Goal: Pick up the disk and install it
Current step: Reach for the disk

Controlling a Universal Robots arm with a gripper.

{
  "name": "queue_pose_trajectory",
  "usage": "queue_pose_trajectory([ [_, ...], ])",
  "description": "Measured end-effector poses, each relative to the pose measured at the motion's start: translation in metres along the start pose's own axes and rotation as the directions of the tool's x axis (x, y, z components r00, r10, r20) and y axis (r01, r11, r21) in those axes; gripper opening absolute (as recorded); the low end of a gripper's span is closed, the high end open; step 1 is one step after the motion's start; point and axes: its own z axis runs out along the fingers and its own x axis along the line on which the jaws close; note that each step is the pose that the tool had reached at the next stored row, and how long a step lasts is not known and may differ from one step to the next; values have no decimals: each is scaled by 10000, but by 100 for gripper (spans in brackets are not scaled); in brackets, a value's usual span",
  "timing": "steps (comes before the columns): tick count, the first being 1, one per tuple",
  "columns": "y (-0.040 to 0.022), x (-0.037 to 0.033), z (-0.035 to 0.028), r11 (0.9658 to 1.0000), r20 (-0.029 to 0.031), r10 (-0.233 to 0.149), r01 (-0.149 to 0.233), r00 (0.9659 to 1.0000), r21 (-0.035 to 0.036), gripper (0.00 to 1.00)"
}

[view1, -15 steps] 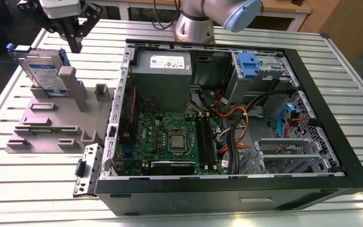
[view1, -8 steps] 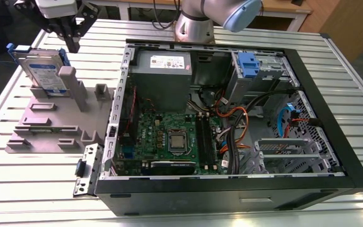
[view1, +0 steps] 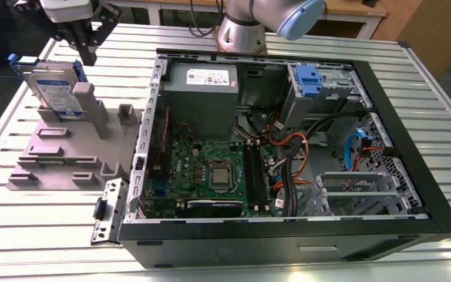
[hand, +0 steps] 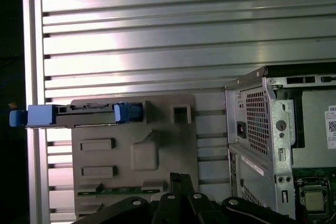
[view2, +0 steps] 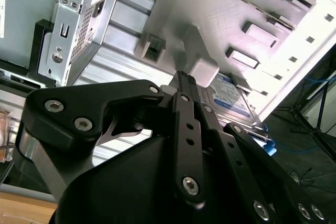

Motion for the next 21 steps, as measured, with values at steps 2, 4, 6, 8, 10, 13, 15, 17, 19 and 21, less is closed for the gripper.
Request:
queue_pose_trajectory([
  [2,-1,11,1,10000,1,1,-1,10000,0,11],
  [4,-1,15,1,10000,0,-1,1,10000,0,11],
  [6,-2,21,2,10000,1,1,-1,10000,0,11],
  [8,-2,28,3,10000,0,1,-1,10000,0,11],
  [10,-3,37,5,10000,0,1,-1,10000,0,11],
  [13,-3,41,7,10000,0,-1,1,10000,0,11],
  [15,-4,42,7,10000,0,0,0,10000,0,11],
  [17,-3,43,7,10000,-1,1,-1,10000,0,11],
  [19,-4,43,8,10000,0,1,-1,10000,0,11],
  [21,-4,48,9,10000,0,1,-1,10000,0,11],
])
